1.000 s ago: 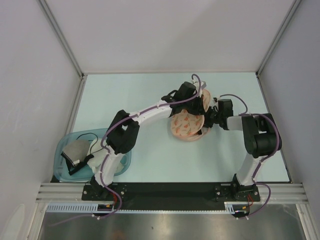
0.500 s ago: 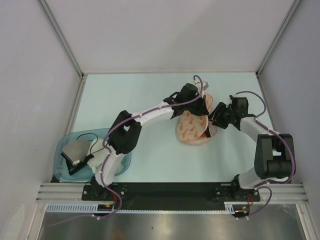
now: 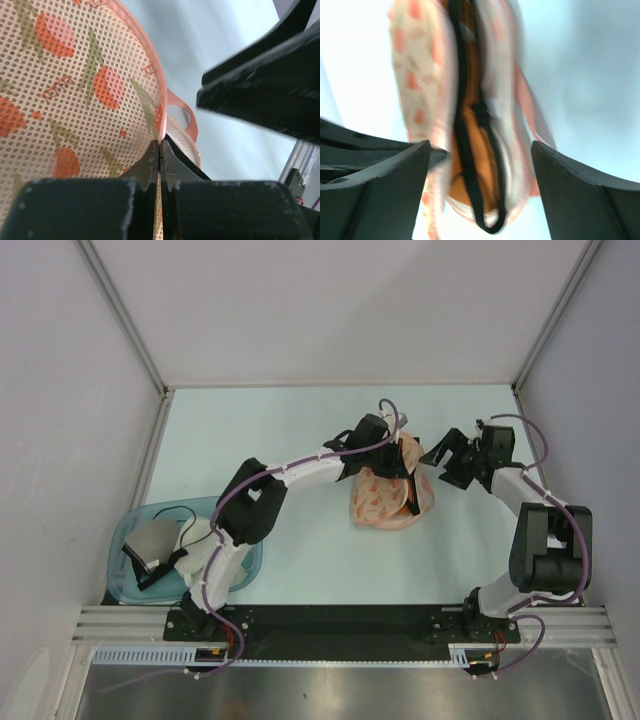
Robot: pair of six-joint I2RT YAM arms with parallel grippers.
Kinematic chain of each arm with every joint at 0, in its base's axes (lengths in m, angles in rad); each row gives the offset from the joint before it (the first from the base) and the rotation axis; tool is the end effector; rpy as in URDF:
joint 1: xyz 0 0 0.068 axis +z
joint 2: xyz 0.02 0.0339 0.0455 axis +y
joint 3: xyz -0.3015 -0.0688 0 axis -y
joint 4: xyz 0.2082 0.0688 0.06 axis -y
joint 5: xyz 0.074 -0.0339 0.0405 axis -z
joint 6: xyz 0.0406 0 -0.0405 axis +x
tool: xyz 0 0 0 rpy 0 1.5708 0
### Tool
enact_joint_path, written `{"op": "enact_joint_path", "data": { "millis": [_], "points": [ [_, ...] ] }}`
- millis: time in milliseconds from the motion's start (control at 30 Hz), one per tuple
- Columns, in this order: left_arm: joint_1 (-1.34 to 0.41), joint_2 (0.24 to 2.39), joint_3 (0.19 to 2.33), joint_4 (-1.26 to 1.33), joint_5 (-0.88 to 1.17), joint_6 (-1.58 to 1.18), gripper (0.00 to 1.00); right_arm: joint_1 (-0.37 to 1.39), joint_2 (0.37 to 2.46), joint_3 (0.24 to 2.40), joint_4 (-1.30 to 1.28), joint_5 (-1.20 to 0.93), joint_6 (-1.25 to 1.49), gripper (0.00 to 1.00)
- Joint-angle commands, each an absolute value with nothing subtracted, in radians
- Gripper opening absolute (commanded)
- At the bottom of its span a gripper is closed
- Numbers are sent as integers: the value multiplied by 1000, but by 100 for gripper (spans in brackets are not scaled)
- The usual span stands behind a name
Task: Place the bra in the laundry bag and zip it closed
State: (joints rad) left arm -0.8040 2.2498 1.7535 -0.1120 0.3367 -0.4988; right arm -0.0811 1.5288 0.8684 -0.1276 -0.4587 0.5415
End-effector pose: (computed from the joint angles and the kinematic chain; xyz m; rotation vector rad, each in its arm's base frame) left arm 0.3464 -0.3789 0.2376 0.5638 2.2926 -1.0624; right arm 0.2870 -0.0053 0.2561 0.5093 2.3292 0.7629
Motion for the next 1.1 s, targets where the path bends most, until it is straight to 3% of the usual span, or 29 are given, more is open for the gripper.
{"op": "enact_joint_path", "data": {
  "millis": [0,133,300,400,500,533,600,633,767,900,1067],
  "points": [
    [-808,2270,1758,-45,387,-543,0,-83,1603,995,-38,-532,532,89],
    [-807,2275,1776,-49,382,-541,0,-71,1718,1052,47,-614,613,87],
    [-807,2272,1787,-55,374,-538,0,-25,1808,1118,14,-569,609,80],
    [-807,2270,1790,-64,370,-529,0,-14,1831,1118,29,-549,615,69],
    [-807,2263,1789,-72,368,-520,1,-11,1851,1118,60,-545,627,52],
    [-807,2254,1784,-75,365,-515,2,-12,1861,1123,67,-545,627,33],
    [-807,2238,1758,-78,357,-500,18,-15,1876,1143,64,-546,609,17],
    [-807,2205,1741,-80,351,-496,31,-18,1897,1173,43,-535,601,9],
    [-813,2068,1609,-58,299,-460,50,-29,1936,1236,11,-531,540,7],
    [-825,1889,1348,-8,293,-480,54,-32,1973,1290,-41,-546,465,7],
    [-828,1677,1051,152,296,-645,66,-34,1979,1276,-45,-545,443,9]
  ]
}}
